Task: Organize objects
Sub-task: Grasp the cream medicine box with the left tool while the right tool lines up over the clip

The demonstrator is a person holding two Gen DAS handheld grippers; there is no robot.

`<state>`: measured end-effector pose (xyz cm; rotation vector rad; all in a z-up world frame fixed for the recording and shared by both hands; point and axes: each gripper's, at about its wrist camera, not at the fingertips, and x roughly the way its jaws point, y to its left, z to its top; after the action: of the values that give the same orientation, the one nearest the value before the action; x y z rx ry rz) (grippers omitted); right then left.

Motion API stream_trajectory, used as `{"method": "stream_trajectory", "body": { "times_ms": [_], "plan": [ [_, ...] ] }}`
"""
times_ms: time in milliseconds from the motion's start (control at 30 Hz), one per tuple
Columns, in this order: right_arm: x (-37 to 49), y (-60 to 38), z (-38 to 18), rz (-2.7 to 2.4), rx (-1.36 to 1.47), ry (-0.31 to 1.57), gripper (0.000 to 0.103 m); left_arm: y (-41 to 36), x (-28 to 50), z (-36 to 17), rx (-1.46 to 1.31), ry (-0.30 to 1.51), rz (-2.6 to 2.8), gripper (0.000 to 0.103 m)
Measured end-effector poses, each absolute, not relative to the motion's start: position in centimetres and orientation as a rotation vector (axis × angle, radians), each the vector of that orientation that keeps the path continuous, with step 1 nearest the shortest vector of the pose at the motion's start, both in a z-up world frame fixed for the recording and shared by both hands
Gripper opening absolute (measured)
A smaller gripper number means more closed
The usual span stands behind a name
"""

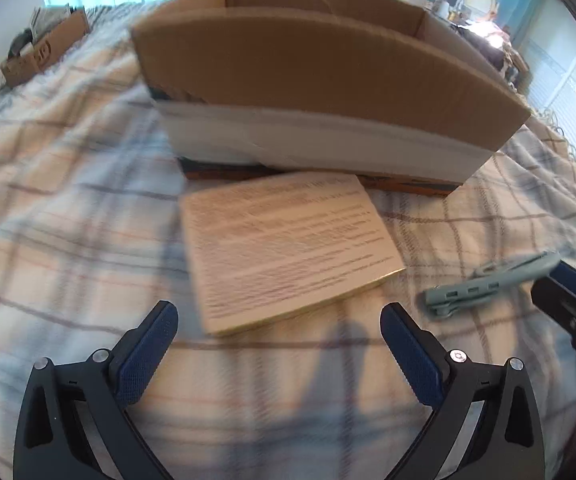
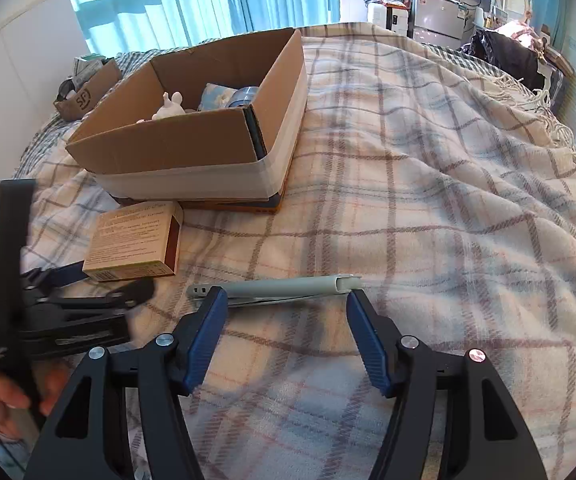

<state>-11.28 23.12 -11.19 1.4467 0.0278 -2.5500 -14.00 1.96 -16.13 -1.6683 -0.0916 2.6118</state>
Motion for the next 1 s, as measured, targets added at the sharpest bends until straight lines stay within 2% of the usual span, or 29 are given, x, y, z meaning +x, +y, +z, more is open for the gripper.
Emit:
{"method": "stream_trajectory", "body": {
  "times_ms": [167, 267, 333, 400, 600, 800, 1000],
  "plan": [
    [-11.2, 23.0, -11.1, -2.543, 1.453, 0.03, 0.062, 1.5, -15.7, -15.1, -1.655, 0.319, 2.522, 0.103],
    [-11.1, 22.7, -10.9, -2.55, 1.467, 0.055, 0.062, 1.7, -16.9, -15.3, -1.614, 0.398, 2.39, 0.103],
    [-11.0, 22.3, -10.9, -2.56, 1.473, 0.088, 0.073, 2.0, -17.3, -15.4, -1.561, 0.453, 2.315, 0.103],
    [-11.2, 21.9, -11.2, -2.572, 1.502, 0.13, 0.08, 1.9, -17.2, -15.6, -1.505, 0.506, 2.269, 0.103],
    [-11.5, 21.6, -12.0, -2.555, 1.535, 0.144, 0.08, 4.6, -18.0, -18.9, -1.508, 0.655, 2.169, 0.103],
    [-11.5, 21.5, -12.2, -2.56, 1.547, 0.149, 0.08, 5.5, -18.0, -19.1, -1.475, 0.645, 2.168, 0.103],
    [-10.9, 21.9, -11.4, -2.573, 1.521, 0.115, 0.08, 4.9, -15.8, -16.6, -1.467, 0.521, 2.162, 0.097]
  ]
}}
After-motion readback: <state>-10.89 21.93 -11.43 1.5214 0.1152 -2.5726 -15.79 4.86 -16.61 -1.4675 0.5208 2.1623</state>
